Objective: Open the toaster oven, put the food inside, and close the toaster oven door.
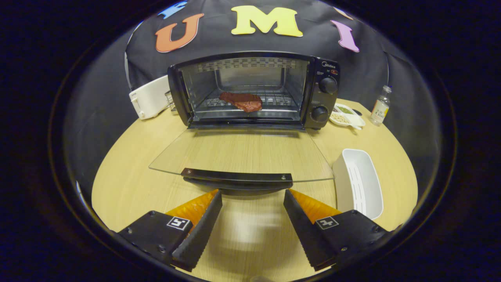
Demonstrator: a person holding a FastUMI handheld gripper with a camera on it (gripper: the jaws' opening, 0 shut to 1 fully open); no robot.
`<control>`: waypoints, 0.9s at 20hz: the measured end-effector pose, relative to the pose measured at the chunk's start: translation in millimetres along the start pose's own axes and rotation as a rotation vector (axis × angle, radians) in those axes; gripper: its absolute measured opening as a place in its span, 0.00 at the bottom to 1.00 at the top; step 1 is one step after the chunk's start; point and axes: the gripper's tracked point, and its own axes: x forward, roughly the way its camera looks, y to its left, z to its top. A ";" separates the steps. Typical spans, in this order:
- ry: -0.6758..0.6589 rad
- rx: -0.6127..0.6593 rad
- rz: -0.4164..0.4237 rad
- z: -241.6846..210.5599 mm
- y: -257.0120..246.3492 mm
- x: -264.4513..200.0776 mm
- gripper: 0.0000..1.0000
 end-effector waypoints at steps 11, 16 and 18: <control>-0.120 -0.005 0.026 86.3 4.5 -35.2 1.00; -0.196 -0.034 0.014 150.2 7.4 -38.7 1.00; -0.208 -0.032 0.010 166.1 9.3 -35.4 1.00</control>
